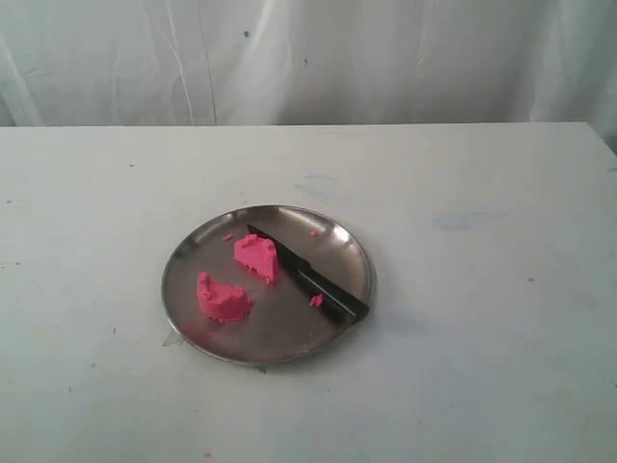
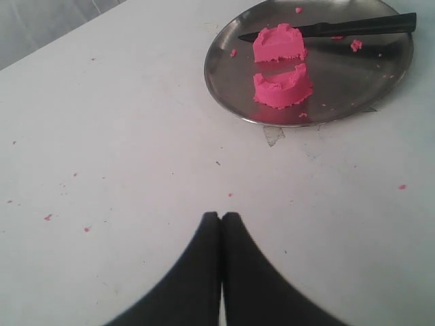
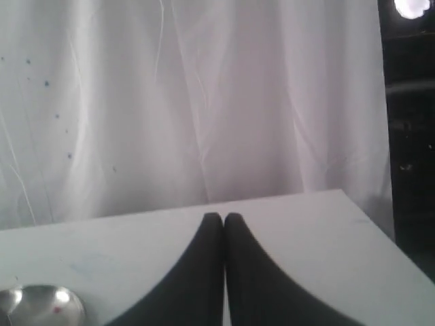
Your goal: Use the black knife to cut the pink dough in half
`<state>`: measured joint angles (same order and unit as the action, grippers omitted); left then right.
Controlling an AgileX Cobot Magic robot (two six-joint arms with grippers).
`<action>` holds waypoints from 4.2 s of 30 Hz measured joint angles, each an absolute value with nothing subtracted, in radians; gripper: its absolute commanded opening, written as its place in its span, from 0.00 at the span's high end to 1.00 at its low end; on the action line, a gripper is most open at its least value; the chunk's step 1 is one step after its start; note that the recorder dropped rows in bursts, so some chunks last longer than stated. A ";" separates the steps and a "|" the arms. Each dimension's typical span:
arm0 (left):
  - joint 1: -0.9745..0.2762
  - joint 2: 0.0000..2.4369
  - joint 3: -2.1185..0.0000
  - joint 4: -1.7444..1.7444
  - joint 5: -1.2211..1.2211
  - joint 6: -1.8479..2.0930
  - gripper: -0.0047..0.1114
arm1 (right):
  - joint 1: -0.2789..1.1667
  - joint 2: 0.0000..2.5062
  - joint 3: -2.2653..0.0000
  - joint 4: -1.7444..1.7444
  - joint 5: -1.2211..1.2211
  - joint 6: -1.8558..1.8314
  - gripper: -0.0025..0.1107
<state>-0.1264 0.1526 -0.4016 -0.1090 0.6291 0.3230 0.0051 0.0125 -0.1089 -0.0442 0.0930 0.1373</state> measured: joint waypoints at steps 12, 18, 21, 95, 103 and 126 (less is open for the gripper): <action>-0.126 0.151 -0.402 -0.107 0.621 0.323 0.96 | -0.038 0.006 -0.001 -0.117 0.341 0.137 0.98; -0.126 0.151 -0.402 -0.107 0.621 0.323 0.96 | -0.038 0.006 -0.001 -0.120 0.341 0.137 0.98; -0.126 0.151 -0.402 -0.107 0.621 0.323 0.96 | -0.038 0.006 -0.001 -0.120 0.341 0.137 0.98; 0.113 0.005 -0.005 -0.062 0.228 -0.074 0.96 | -0.030 0.006 -0.001 -0.120 0.343 0.137 0.98; 0.113 0.005 -0.005 -0.062 0.228 -0.074 0.96 | -0.030 0.006 -0.001 -0.120 0.343 0.137 0.98; 0.113 0.005 -0.005 -0.062 0.228 -0.074 0.96 | -0.030 0.006 -0.001 -0.120 0.343 0.137 0.98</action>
